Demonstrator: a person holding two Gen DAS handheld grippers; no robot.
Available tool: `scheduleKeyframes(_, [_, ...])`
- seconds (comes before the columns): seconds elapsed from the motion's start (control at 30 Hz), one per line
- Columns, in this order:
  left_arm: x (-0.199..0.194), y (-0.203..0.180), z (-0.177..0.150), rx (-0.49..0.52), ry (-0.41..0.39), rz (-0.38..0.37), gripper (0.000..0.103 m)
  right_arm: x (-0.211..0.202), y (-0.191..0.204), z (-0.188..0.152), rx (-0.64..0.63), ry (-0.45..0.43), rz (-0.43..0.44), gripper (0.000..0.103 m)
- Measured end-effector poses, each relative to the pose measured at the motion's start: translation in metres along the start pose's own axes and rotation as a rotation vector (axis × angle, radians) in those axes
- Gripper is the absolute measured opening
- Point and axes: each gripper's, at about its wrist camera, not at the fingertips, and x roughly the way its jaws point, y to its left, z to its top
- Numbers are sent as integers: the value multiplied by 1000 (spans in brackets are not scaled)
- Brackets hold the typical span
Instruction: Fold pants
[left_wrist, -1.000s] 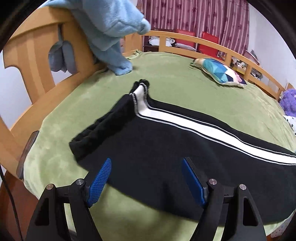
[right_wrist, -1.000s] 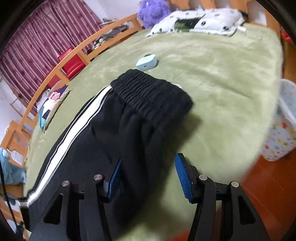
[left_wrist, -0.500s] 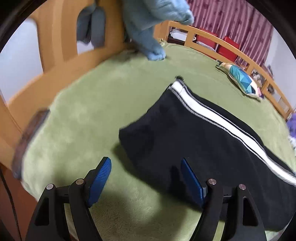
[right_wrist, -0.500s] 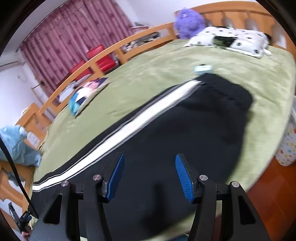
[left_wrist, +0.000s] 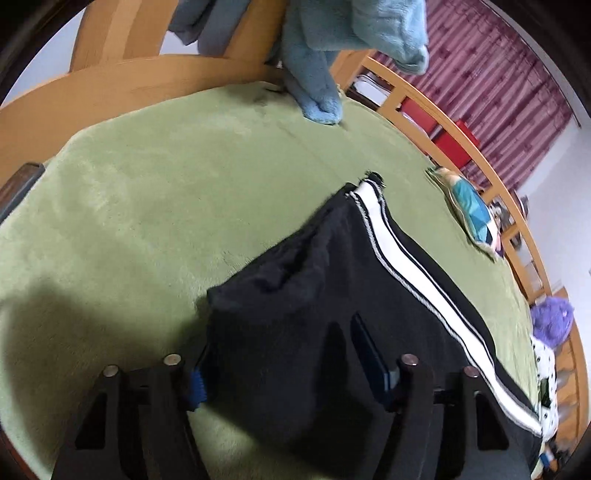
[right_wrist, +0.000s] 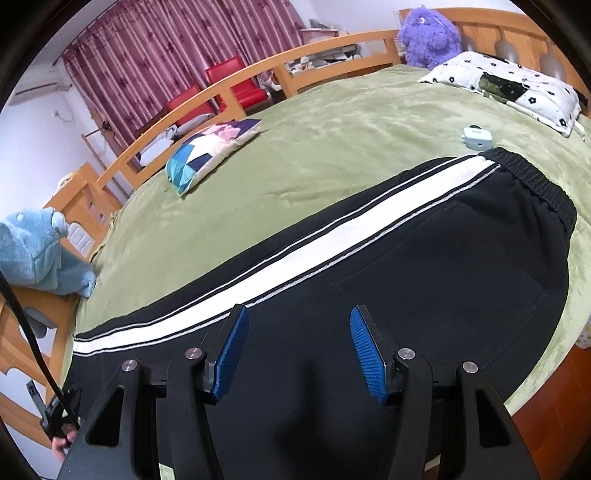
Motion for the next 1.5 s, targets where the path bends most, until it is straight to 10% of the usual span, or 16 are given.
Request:
scheduleKeyframes(0.13, [-4,5,7,-51,25,-68,15,-3,18,-8,-46,4,13,57])
scheduleKeyframes(0.37, [-60,-78,0,232,-163,109,13,-25,45,-4,-79,-72,133,57])
scheduleKeyframes(0.57, [-105,-195,-28,466,-193,-64,13,-33,37,-6,-163,-98,93,57])
scheduleKeyframes(0.9, [-66,-352,-169,685,60,-324,13,-38,-27,-27,-110,-63,-8,53])
scheduleKeyframes(1.07, [-28,-362,-231,757,281,-283,19,-35,-38,-27,-54,-29,70,53])
scheduleKeyframes(1.27, [-50,-321,-207,645,283,-390,66,-22,-14,-31,-90,11,131,53])
scheduleKeyframes(1.5, [-61,-270,-156,533,142,-364,73,1,39,-41,-154,58,223,53])
